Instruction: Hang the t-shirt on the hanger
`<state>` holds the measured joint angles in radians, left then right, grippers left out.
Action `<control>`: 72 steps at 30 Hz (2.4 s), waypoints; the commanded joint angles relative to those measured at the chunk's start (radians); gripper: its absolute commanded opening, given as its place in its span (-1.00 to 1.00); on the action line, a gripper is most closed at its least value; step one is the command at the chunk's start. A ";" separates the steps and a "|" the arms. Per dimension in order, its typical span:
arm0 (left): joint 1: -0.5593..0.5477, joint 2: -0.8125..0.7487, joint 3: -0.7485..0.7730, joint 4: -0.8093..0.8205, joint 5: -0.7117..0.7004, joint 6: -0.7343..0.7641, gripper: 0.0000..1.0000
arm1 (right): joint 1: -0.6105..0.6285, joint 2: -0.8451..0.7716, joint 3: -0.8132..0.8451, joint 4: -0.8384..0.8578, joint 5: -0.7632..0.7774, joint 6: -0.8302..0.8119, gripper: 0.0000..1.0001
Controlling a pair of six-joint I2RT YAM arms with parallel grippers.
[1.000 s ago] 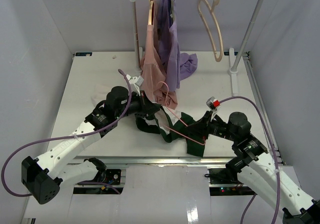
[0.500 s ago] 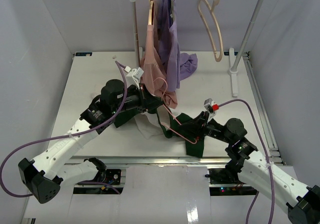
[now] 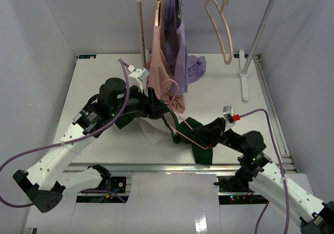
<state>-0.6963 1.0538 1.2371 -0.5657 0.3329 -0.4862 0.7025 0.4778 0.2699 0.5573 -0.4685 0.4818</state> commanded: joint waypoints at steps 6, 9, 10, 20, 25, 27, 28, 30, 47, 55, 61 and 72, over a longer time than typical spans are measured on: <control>-0.002 -0.077 0.052 -0.228 -0.316 0.140 0.40 | 0.006 -0.073 0.031 0.162 0.042 -0.056 -0.84; -0.002 -0.074 0.075 -0.239 -0.291 0.225 0.40 | 0.005 -0.074 0.012 0.186 0.046 -0.049 -0.84; -0.002 -0.075 0.092 -0.247 -0.287 0.245 0.40 | 0.006 -0.074 0.007 0.197 0.044 -0.048 -0.84; -0.002 -0.267 0.042 -0.148 -0.288 0.636 0.31 | 0.005 -0.106 -0.043 0.210 0.047 -0.056 -0.84; -0.002 -0.256 0.068 -0.129 -0.262 0.861 0.36 | 0.006 -0.134 -0.037 0.197 0.028 -0.055 -0.84; -0.002 -0.213 0.082 -0.130 -0.236 0.950 0.35 | 0.006 -0.150 -0.033 0.181 0.020 -0.057 -0.84; -0.002 -0.196 0.089 -0.132 -0.214 0.995 0.32 | 0.006 -0.157 -0.029 0.174 0.016 -0.058 -0.84; -0.002 -0.149 0.120 -0.139 -0.131 1.056 0.30 | 0.006 -0.173 -0.023 0.148 0.007 -0.064 -0.84; -0.002 0.067 0.300 -0.510 0.431 1.279 -0.03 | 0.006 -0.245 0.007 0.054 -0.101 -0.114 -0.84; -0.002 0.075 0.261 -0.542 0.536 1.249 -0.21 | 0.006 -0.209 0.025 0.070 -0.096 -0.120 -0.84; -0.002 0.083 0.261 -0.522 0.548 1.232 -0.32 | 0.005 -0.162 0.034 0.092 -0.100 -0.113 -0.84; -0.008 0.058 0.208 -0.525 0.601 1.200 -1.00 | 0.005 -0.102 0.048 0.151 -0.096 -0.103 -0.84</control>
<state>-0.6954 1.1378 1.4673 -1.0751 0.8231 0.7244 0.7074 0.3678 0.2546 0.5568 -0.6106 0.3818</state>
